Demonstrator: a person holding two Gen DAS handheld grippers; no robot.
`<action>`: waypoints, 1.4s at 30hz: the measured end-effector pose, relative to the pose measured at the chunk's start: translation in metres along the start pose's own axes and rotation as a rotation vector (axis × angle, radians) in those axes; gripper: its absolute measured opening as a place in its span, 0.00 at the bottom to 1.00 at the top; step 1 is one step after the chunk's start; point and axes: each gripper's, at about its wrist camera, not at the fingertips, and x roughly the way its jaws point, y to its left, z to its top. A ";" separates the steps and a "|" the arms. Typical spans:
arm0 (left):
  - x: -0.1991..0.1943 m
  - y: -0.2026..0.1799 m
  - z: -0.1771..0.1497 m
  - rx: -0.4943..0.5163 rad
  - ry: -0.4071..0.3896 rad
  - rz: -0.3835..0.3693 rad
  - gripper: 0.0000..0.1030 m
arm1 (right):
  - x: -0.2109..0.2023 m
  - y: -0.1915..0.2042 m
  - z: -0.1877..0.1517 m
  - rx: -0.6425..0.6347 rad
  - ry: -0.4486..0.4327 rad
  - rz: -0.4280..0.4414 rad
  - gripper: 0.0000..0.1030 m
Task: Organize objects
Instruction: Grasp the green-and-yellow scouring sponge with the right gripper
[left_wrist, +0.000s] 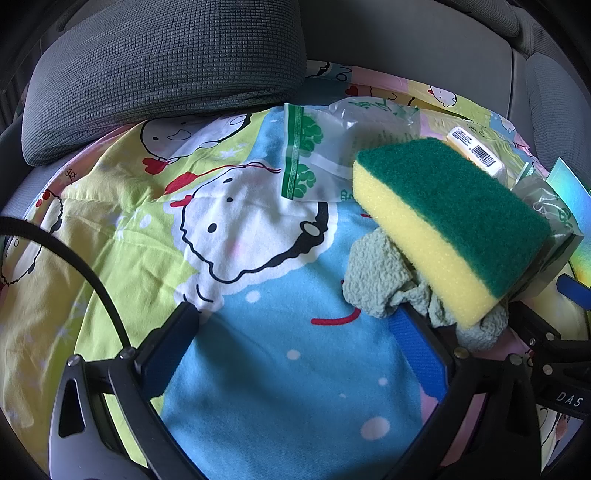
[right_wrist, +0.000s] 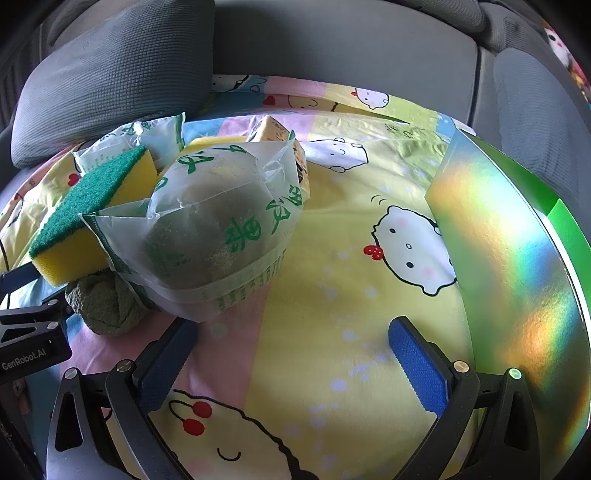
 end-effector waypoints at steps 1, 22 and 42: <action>0.000 0.000 0.000 -0.001 0.002 -0.002 0.99 | 0.000 0.000 0.000 0.003 0.000 -0.001 1.00; -0.074 0.038 0.056 -0.312 0.048 -0.358 0.89 | -0.114 0.014 0.042 -0.081 -0.161 0.218 0.77; -0.022 0.027 0.057 -0.412 0.228 -0.565 0.40 | -0.012 0.029 0.100 0.153 0.242 0.490 0.10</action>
